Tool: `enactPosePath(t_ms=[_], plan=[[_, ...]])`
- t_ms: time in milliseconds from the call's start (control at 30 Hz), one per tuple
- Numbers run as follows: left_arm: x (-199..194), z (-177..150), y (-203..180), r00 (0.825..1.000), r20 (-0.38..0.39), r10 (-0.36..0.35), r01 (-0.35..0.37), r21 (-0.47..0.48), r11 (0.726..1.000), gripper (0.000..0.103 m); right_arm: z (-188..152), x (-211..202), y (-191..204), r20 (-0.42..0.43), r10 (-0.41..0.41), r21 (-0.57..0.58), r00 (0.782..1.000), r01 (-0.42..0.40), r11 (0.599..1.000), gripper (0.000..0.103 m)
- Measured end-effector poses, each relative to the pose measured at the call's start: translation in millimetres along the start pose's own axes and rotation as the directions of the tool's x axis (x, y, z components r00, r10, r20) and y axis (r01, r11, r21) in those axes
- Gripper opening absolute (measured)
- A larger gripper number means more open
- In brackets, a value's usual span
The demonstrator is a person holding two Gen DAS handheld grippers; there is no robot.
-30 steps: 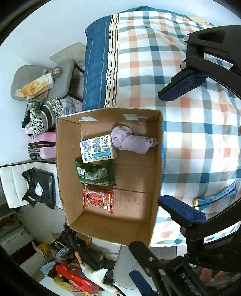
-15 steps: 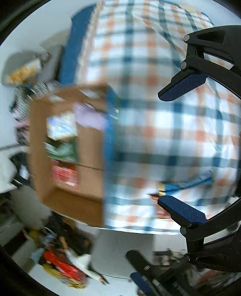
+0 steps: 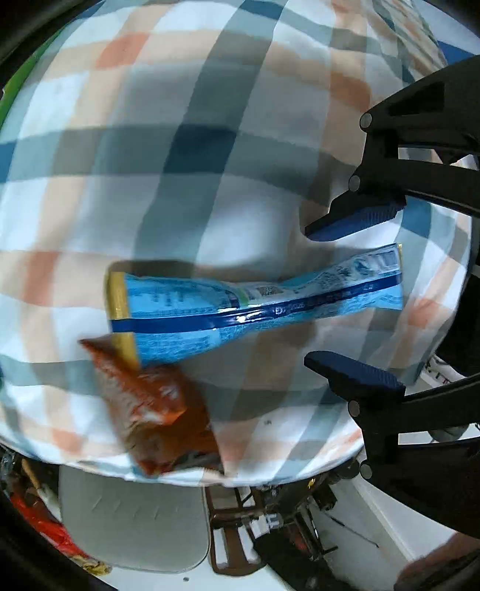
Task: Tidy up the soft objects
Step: 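Grasp the orange panda snack bag with the left tool while the right tool grasps the blue tube snack, then place the panda bag and blue tube snack into the box and open both tools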
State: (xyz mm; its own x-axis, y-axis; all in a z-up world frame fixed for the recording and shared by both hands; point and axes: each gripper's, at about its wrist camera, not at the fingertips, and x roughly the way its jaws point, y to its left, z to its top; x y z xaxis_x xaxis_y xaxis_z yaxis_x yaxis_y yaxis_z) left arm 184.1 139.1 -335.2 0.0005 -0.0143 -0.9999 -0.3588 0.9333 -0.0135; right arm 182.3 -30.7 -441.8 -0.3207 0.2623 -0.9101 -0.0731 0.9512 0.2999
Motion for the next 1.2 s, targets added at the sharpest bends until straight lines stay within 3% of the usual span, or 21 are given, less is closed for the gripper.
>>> enactPosePath(t_ms=[67, 167, 300, 500, 533, 600, 867, 1200], plan=[[2.0, 11.2, -4.6, 0.997, -0.027, -0.066, 0.065, -0.013, 0.998, 0.092, -3.6, -1.7, -1.7, 0.021, -0.039, 0.002, 0.999, 0.038, 0.999, 0.026], [14.3, 29.0, -19.1, 0.988, -0.073, -0.134, 0.133, -0.015, 0.991, 0.092, -6.7, -14.7, -15.6, 0.028, -0.023, 0.039, 0.999, 0.022, 0.999, 0.022], [39.3, 49.1, -42.9, 0.980, -0.142, -0.137, 0.141, 0.021, 0.990, 0.092, -10.6, -38.5, -40.4, 0.083, -0.060, 0.077, 0.995, 0.054, 0.996, 0.022], [85.9, 61.2, -71.7, 0.967, -0.247, -0.060, 0.086, 0.095, 0.992, 0.092, -1.0, -65.9, -66.3, 0.130, -0.089, 0.139, 0.988, 0.071, 0.988, 0.022], [88.6, 61.2, -74.0, 0.969, -0.239, -0.057, 0.082, 0.099, 0.992, 0.092, -1.2, -67.5, -69.8, 0.131, -0.087, 0.150, 0.987, 0.067, 0.986, 0.022], [89.3, 60.7, -74.6, 0.976, -0.214, -0.049, 0.070, 0.093, 0.993, 0.081, 0.0, -73.0, -76.0, 0.137, -0.088, 0.161, 0.987, 0.066, 0.985, 0.022], [73.1, 48.7, -85.4, 0.991, -0.133, -0.019, 0.039, 0.145, 0.989, 0.064, -0.1, -70.0, -76.6, 0.135, -0.087, 0.168, 0.987, 0.064, 0.984, 0.021], [28.4, 14.7, -105.2, 0.992, -0.074, -0.097, 0.110, 0.189, 0.976, 0.059, -0.8, -82.3, -69.7, 0.152, -0.079, 0.133, 0.985, 0.059, 0.989, 0.019]])
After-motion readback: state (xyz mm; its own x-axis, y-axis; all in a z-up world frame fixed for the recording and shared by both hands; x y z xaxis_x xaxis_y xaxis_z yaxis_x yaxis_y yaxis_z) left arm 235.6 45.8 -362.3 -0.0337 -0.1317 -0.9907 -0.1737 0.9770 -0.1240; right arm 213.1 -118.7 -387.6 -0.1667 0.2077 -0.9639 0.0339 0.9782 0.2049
